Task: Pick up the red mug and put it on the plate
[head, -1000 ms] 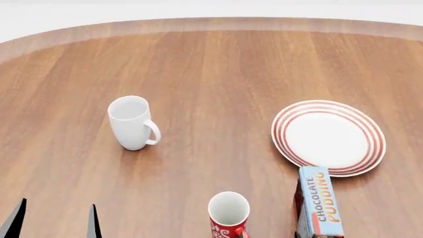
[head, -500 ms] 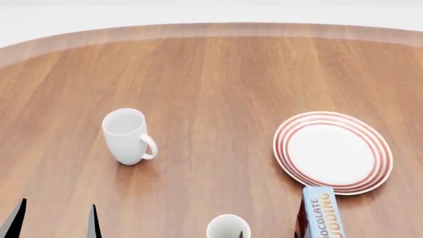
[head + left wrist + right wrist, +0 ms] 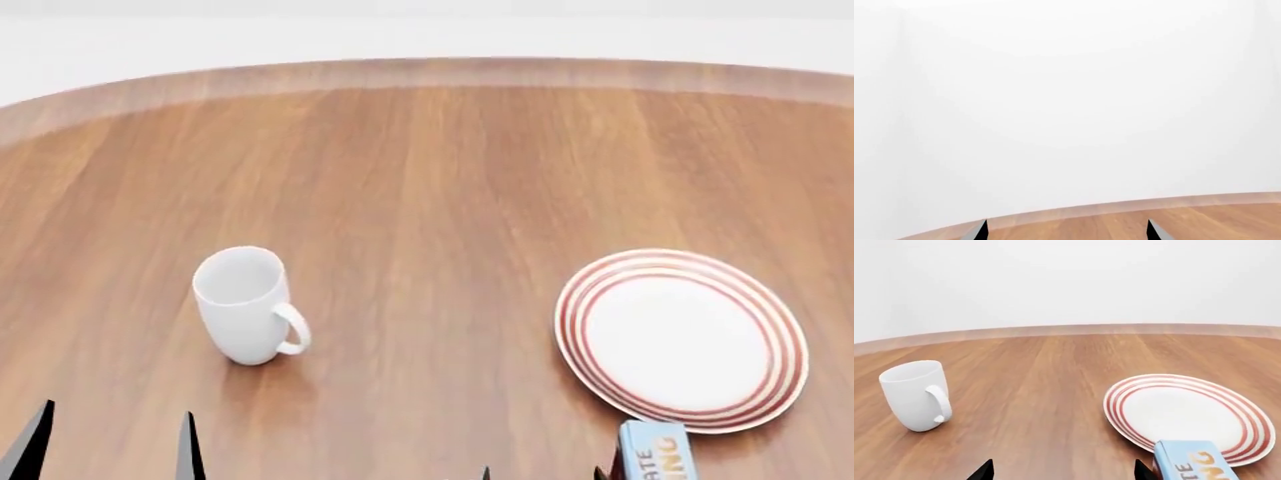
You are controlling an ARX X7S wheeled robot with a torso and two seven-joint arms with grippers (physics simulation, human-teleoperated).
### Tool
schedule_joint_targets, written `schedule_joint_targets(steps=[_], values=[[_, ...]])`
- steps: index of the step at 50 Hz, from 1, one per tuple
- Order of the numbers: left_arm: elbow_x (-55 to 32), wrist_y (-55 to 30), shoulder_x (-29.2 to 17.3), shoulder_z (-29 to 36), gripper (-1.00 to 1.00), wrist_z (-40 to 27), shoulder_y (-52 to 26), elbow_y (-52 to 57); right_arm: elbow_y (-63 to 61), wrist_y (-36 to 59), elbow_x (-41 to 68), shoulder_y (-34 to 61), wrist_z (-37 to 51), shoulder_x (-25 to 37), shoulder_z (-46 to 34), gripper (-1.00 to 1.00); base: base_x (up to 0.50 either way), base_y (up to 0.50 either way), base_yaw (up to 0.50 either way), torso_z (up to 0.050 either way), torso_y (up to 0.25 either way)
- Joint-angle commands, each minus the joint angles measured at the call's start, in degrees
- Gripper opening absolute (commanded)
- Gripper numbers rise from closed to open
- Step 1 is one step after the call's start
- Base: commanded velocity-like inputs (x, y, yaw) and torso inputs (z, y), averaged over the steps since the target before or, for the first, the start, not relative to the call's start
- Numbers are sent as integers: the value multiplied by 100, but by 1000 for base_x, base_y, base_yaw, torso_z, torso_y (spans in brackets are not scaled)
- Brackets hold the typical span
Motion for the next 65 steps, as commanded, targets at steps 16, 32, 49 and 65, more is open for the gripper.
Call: schedule_joint_targets(steps=[16,32,49,65], values=[[-17,-11,-37,57,100,-47,-11,6,47,-68,54,24,27,36,-53,100,151,0,0,0,0],[-28,-2,-58,92,100,-74,-20,1,34,-75,80,28,63,66,-81,100,152,0,0,0,1],[-22,-8,-79,122,100,-116,-27,4,70,-119,107,39,84,78,-114,100,151,0,0,0,0],[-49,-9,-100,159,100,-130,-35,5,-16,-74,49,22,124,141,-203,100,47,0,0,0,0]])
